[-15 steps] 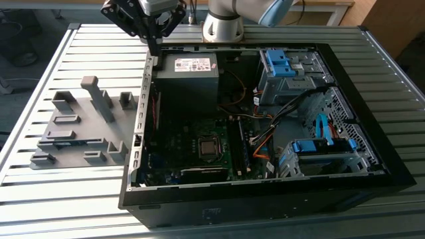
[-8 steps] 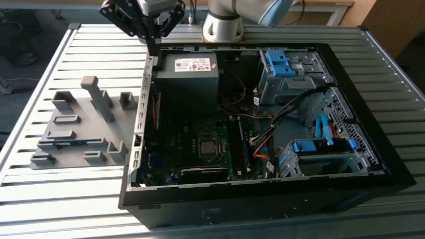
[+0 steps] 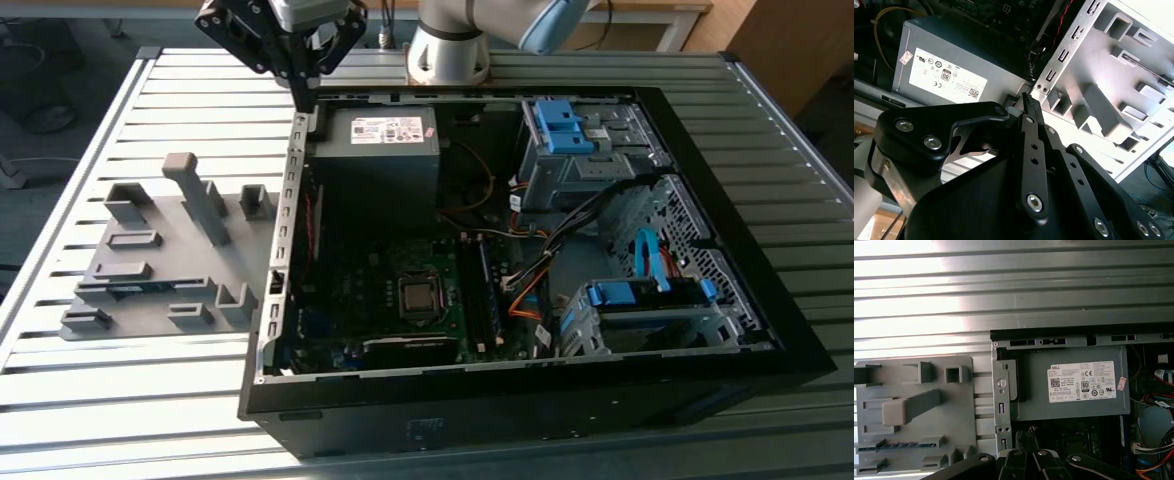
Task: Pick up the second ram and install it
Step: 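Reach for the second ram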
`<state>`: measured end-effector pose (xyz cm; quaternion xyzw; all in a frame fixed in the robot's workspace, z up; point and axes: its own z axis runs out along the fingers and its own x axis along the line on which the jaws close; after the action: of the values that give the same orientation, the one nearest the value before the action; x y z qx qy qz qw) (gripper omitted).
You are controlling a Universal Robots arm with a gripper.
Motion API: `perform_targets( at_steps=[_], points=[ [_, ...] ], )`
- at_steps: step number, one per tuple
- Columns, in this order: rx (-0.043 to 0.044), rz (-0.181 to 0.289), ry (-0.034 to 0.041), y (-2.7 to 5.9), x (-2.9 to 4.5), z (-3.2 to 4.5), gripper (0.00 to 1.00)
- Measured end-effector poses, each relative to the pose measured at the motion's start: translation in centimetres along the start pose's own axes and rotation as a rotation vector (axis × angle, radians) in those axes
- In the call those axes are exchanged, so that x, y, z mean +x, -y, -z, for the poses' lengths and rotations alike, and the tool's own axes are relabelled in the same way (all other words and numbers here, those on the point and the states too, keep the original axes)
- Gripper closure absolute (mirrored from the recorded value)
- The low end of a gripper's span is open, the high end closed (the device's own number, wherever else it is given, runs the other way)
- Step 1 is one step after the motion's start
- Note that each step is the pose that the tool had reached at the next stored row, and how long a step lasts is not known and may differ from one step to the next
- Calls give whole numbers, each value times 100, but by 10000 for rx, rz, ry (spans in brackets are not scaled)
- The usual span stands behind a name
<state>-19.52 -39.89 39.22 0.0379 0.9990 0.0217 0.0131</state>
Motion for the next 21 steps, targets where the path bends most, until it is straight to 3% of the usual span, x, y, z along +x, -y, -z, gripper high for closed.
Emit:
perform_targets(
  at_steps=[21],
  points=[
    [0,0,0,5,60,0,89]
  ],
)
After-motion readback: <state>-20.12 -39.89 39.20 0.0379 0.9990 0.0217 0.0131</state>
